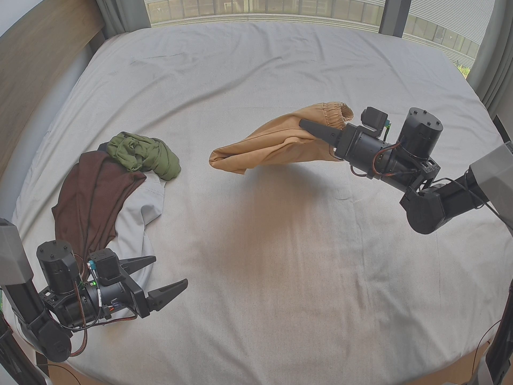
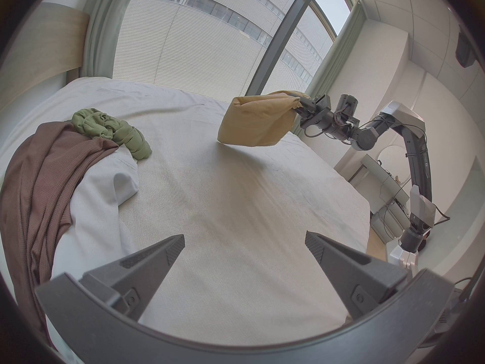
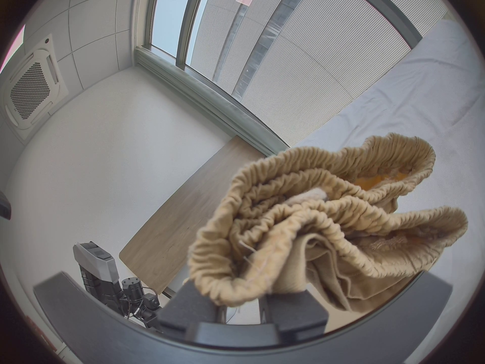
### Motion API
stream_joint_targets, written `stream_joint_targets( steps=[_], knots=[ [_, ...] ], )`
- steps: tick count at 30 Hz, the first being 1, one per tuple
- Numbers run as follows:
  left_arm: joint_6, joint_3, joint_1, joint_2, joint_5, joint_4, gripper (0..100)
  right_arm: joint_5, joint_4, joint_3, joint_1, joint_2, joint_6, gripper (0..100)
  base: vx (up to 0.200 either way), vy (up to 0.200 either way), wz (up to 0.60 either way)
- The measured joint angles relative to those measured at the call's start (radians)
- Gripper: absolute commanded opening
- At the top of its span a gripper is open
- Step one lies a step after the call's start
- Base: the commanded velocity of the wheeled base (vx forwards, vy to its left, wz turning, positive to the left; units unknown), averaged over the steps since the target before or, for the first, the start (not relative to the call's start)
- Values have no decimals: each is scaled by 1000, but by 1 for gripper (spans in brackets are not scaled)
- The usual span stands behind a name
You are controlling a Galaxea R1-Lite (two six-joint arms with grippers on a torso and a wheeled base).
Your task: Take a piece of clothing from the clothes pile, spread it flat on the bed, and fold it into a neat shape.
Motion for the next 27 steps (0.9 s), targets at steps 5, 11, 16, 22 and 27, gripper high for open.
stream_joint_targets(
  steps=[5, 11, 16, 22, 27],
  knots=[
    [0, 5, -3, 1, 0, 0, 100, 0, 53, -98, -12, 40, 0, 0, 0, 0, 0],
    [0, 9, -2, 1, 0, 0, 100, -3, 109, -236, -19, 97, -4, 0, 0, 0, 0],
    [0, 13, -2, 3, -1, 0, 100, -4, 140, -332, -21, 144, -7, 0, 0, 0, 0],
    [0, 22, -1, 3, -1, 0, 100, -5, 178, -418, -30, 177, -8, 0, 0, 0, 0],
    [0, 23, -1, 3, -1, 0, 100, -5, 172, -388, -32, 185, -24, 0, 0, 0, 0]
  ],
)
